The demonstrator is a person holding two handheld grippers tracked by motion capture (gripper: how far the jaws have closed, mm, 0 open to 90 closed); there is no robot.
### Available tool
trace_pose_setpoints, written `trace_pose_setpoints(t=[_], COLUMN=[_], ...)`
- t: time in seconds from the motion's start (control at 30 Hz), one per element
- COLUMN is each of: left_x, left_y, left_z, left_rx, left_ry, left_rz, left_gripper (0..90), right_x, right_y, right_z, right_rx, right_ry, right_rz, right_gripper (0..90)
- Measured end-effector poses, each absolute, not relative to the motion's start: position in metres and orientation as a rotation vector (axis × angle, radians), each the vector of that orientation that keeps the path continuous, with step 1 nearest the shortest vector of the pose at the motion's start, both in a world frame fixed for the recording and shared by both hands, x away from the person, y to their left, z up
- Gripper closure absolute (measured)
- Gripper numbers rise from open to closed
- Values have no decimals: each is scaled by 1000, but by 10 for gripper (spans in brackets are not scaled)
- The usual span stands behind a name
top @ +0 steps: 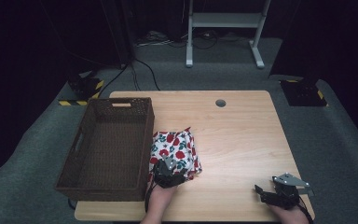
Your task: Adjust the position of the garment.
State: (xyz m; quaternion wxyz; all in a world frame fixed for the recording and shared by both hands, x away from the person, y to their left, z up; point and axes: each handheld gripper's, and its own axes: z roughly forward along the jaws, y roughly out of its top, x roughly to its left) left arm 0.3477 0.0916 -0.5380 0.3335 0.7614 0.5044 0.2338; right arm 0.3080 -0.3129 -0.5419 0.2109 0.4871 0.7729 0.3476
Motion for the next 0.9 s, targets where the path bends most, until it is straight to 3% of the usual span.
trace_pose_setpoints(t=[0.37, 0.6, 0.9], left_x=[346, 343, 359], left_y=[91, 86, 68], left_z=[-531, -495, -471], left_rx=[1970, 1886, 1894], left_ry=[1317, 1253, 1186], left_rz=[634, 653, 667], left_gripper=[249, 236, 211], right_x=[308, 308, 308], right_y=[-313, -313, -313], right_z=[-542, -542, -542], right_rx=[1362, 1356, 1358], right_ry=[2145, 2147, 2146], right_rz=[967, 961, 965], right_gripper=[165, 164, 166])
